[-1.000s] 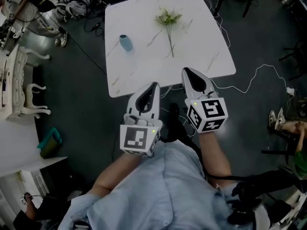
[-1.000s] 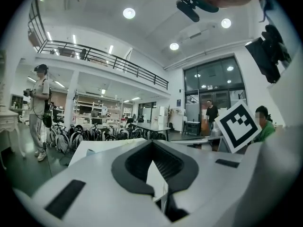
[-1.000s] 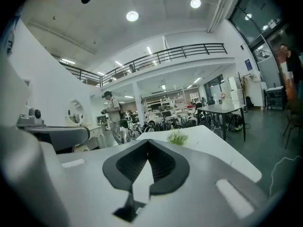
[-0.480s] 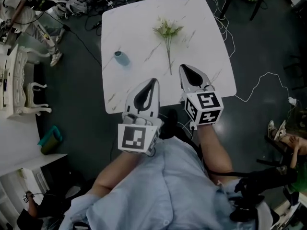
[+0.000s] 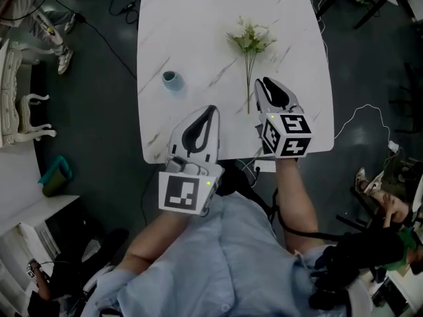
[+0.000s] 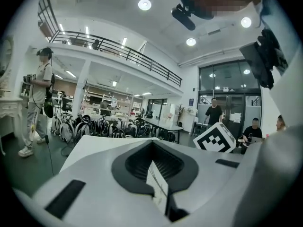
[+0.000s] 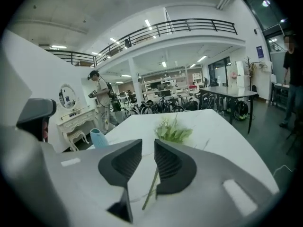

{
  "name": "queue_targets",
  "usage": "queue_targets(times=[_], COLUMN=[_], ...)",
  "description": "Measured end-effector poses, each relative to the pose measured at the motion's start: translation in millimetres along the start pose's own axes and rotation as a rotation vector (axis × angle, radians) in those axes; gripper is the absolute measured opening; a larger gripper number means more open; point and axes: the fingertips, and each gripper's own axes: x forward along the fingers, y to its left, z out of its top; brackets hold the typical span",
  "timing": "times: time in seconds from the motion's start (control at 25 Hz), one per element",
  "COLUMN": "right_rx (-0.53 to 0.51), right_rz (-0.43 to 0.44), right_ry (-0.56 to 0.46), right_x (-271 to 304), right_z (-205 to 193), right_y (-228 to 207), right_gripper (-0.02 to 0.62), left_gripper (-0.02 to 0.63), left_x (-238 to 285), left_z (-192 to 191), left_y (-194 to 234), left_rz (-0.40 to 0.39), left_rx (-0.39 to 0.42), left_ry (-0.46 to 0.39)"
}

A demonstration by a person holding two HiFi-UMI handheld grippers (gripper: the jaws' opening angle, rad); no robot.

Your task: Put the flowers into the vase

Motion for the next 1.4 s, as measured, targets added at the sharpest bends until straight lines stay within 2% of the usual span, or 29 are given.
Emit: queue_targets(times=[0.08,0.12,0.44,0.8,0.84,0.92,1.0,1.12,1.4], right_rx=[0.019,0.027,0.053,0.070,0.058,0.023,0.002,-0.002,0.161], right_rz=[0.000,-0.006,-0.073,-0.146,-0.161,-0.188,-0.189,-0.163,-0.010], right_ry=[0.042,0.061,0.187,0.331,0.340,0.352,0.359,0.344,0.195], right_x=[20,30,95,135,137,138,139,140,125], right_z=[-8,-12,-39,-70,-72,-73,-73,-68,-40], right_y=[-3,-6,-35,-58,-60,-64,-67,-62,-33], right_gripper=[0.124,0.133,0.147,0.143,0.135,0.068,0.017,0.006,0.005], left_gripper=[0.005,0.005,0.005,0.005,0.005,0.005,0.005,0.005,0.005], left_x=[4,7,24,18,16,13,13,11,-6], left_z=[-8,-12,-34,-55,-57,-60,-60,-58,-69], left_y=[12,18,58,84,87,93,97,99,95], left_rz=[-0.001,-0.002,0.006,0.051,0.057,0.067,0.077,0.087,0.111], left_rx=[-0.030,-0.045,-0.124,-0.179,-0.185,-0.196,-0.202,-0.207,-0.191], left_ry=[0.027,0.040,0.103,0.147,0.150,0.152,0.150,0.141,0.108])
